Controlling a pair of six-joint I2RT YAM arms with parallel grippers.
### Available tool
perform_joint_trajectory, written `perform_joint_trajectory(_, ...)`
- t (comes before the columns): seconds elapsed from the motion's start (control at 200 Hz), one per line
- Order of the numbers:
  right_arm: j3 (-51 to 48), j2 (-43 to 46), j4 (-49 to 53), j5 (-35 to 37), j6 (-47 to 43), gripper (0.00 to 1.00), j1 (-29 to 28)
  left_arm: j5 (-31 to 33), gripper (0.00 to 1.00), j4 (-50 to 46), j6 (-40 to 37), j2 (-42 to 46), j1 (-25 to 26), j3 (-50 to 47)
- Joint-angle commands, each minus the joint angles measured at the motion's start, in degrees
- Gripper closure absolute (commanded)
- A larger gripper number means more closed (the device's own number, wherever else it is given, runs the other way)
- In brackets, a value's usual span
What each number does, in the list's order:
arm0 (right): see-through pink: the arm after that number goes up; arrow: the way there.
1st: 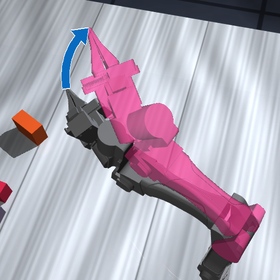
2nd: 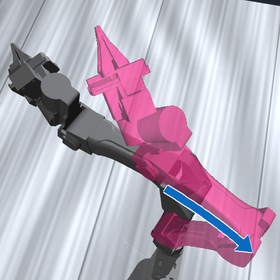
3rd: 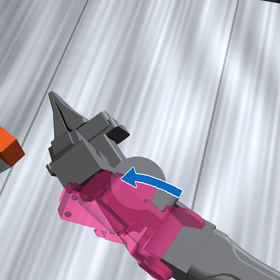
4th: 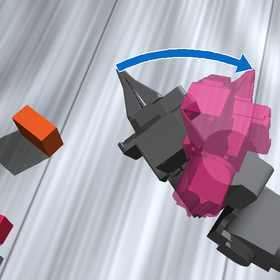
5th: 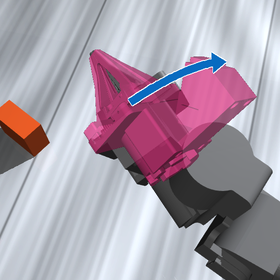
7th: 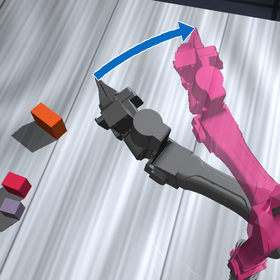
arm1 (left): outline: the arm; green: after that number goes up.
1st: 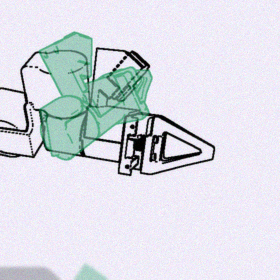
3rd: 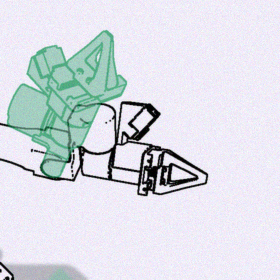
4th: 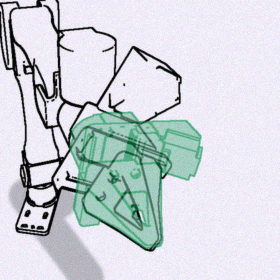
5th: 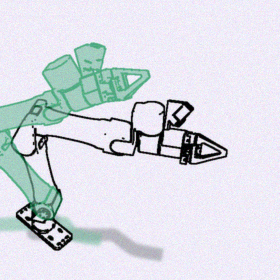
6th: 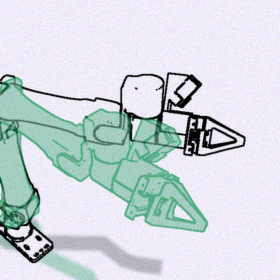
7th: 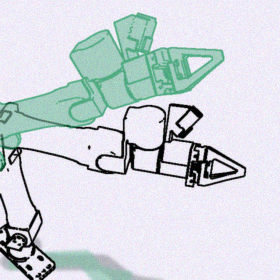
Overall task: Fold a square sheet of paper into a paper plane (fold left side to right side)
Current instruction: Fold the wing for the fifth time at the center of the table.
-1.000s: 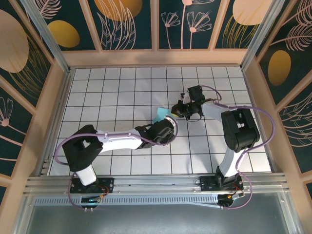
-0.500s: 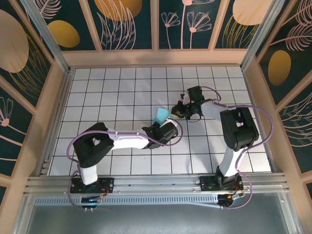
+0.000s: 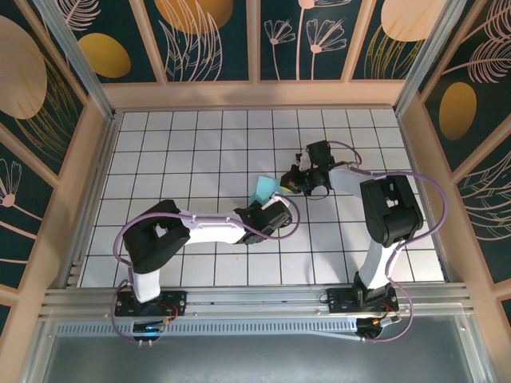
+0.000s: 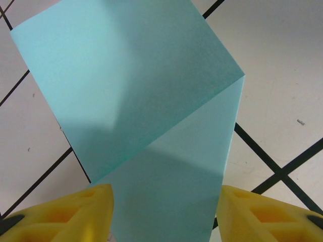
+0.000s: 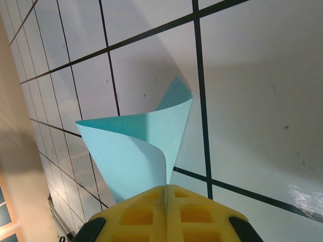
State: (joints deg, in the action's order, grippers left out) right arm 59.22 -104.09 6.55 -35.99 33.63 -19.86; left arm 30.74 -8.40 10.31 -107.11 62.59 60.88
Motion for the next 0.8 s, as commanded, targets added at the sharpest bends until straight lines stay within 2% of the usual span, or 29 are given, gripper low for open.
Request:
perform_joint_trajectory(0.0, 1.42, -0.93, 1.05, 0.65, 0.99, 1.0, 0.11, 1.47, 0.5, -1.43, -0.51, -0.91, 0.25, 0.12)
perform_joint_trajectory(0.345, 1.52, -0.83, 1.63, 1.7, 0.18, 1.0, 0.13, 1.63, 0.74, -0.23, 0.15, 0.01, 0.24, -0.85)
perform_joint_trajectory(0.46, 1.47, -0.3, 1.81, 2.69, -0.04, 0.96, 0.21, 0.51, 0.8, 0.79, 0.76, -0.09, 0.23, -1.19)
perform_joint_trajectory(0.601, 0.66, 1.66, 1.38, 4.38, -0.14, 0.87, 0.81, -0.48, 0.9, 2.54, 2.01, 0.07, 0.21, -1.88)
perform_joint_trajectory(0.696, -0.86, 4.61, 0.83, 7.03, -0.14, 0.73, 2.12, -1.06, 0.93, 3.51, 3.03, 0.67, 0.21, -2.38)
perform_joint_trajectory(0.796, -2.72, 8.77, 0.67, 10.21, -1.18, 0.63, 4.55, -2.96, 0.95, 5.16, 3.97, 1.39, 0.12, -3.04)
